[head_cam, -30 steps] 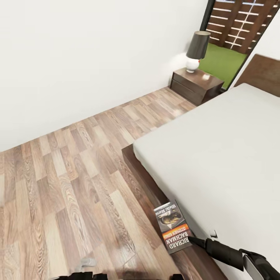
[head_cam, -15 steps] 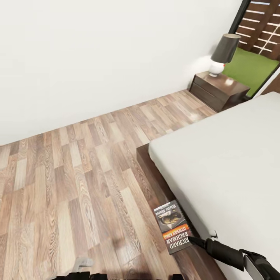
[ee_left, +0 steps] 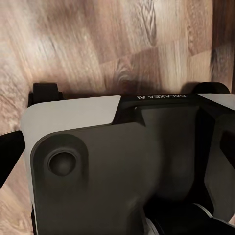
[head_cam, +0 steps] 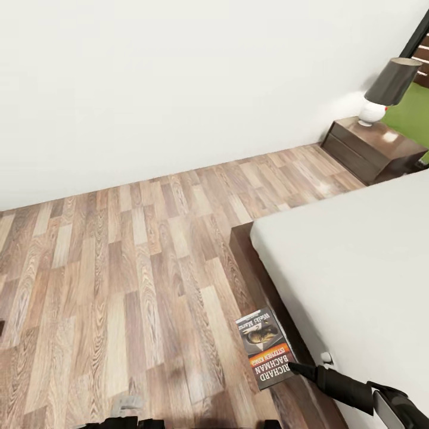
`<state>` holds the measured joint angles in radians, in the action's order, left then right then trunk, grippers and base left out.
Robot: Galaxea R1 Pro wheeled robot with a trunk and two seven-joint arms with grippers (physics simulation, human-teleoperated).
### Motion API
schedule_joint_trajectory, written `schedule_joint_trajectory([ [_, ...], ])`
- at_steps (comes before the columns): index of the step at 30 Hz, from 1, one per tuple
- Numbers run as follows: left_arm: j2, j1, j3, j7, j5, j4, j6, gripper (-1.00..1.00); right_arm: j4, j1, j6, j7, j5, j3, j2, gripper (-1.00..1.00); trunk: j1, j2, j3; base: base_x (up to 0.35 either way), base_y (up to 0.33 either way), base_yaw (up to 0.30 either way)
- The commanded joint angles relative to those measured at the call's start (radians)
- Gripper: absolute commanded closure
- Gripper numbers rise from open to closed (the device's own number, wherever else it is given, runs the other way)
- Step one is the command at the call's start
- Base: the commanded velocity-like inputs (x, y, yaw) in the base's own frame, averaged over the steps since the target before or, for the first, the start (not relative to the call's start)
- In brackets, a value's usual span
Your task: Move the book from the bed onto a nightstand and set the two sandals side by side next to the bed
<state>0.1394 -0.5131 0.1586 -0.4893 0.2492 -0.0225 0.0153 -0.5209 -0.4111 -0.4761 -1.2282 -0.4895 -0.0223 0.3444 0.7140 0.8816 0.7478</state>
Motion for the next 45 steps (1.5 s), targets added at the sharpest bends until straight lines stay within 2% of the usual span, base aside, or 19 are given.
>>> schedule_joint_trajectory([
  [1,0.0,-0.001,0.009,-0.003,0.008,0.001,0.002,-1.0,-0.001,0.0,-0.01,-0.001,-0.009,-0.002,0.001,1.0,0.0,0.001,0.001,0.0,0.0,0.294],
  [39,0.0,-0.001,0.01,-0.003,0.008,0.001,0.002,-1.0,0.007,0.0,-0.005,0.011,-0.004,-0.002,-0.009,1.0,0.0,0.001,0.001,0.0,0.0,0.282],
  [45,0.0,-0.001,0.01,-0.003,0.008,0.001,0.002,-1.0,0.152,0.0,-0.003,0.013,-0.004,0.007,-0.001,1.0,0.0,0.001,0.001,0.0,0.0,0.029],
])
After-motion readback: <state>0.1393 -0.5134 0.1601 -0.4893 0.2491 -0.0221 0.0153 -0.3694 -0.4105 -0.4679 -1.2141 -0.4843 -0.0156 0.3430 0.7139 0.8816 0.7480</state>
